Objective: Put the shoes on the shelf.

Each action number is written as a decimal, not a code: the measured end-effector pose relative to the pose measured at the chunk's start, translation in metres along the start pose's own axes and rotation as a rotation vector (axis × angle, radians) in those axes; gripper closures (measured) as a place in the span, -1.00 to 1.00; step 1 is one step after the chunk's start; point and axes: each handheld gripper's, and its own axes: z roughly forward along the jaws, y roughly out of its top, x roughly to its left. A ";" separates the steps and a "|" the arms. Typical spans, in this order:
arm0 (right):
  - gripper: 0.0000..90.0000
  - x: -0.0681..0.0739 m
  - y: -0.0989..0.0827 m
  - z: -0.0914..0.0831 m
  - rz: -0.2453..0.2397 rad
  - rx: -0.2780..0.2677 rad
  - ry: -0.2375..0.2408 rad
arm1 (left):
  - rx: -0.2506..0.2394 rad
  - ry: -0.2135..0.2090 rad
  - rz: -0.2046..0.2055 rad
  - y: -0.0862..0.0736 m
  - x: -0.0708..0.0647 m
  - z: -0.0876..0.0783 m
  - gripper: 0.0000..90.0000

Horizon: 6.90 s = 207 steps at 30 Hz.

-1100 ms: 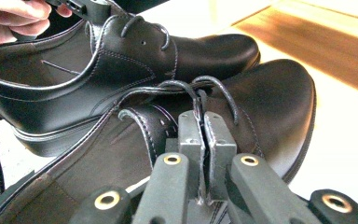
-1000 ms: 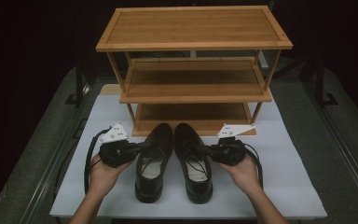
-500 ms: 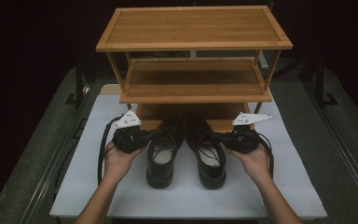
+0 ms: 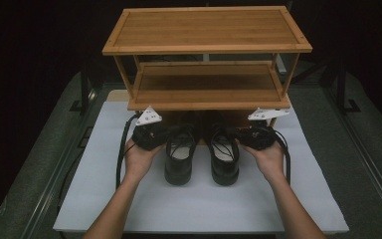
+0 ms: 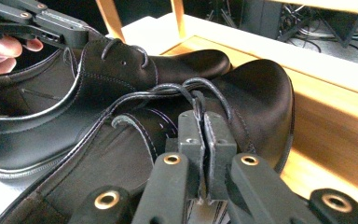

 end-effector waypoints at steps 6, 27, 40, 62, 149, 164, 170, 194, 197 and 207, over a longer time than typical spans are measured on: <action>0.94 -0.012 0.005 0.012 0.021 -0.004 -0.024 | -0.017 0.019 -0.023 0.000 0.009 0.013 0.97; 0.93 -0.038 0.010 0.043 0.021 -0.022 -0.123 | -0.053 0.122 -0.020 0.000 0.018 0.066 0.97; 0.93 -0.033 0.004 0.046 0.009 -0.040 -0.131 | -0.065 0.100 -0.011 -0.008 0.015 0.069 0.96; 0.34 -0.017 -0.004 0.020 -0.025 -0.036 -0.132 | -0.034 0.044 0.032 -0.010 0.008 0.029 0.04; -0.61 0.017 -0.059 0.041 -0.003 0.170 -0.057 | 0.167 -0.052 -0.048 -0.059 -0.022 0.063 -0.87; -0.61 -0.004 -0.037 0.056 -0.001 0.135 -0.071 | 0.137 -0.033 -0.105 -0.048 0.003 0.078 -0.87; -0.61 -0.012 -0.031 0.061 0.007 0.111 -0.083 | 0.127 -0.027 -0.108 -0.040 0.012 0.085 -0.87; -0.62 -0.030 -0.035 0.098 -0.020 0.134 -0.177 | 0.178 0.049 -0.116 -0.040 0.033 0.125 -0.92; -0.63 -0.032 -0.037 0.100 0.000 0.152 -0.191 | 0.176 0.045 -0.122 -0.041 0.034 0.126 -0.92; -0.59 -0.032 -0.040 0.093 0.014 0.160 -0.187 | 0.207 0.058 -0.085 -0.042 0.033 0.117 -0.89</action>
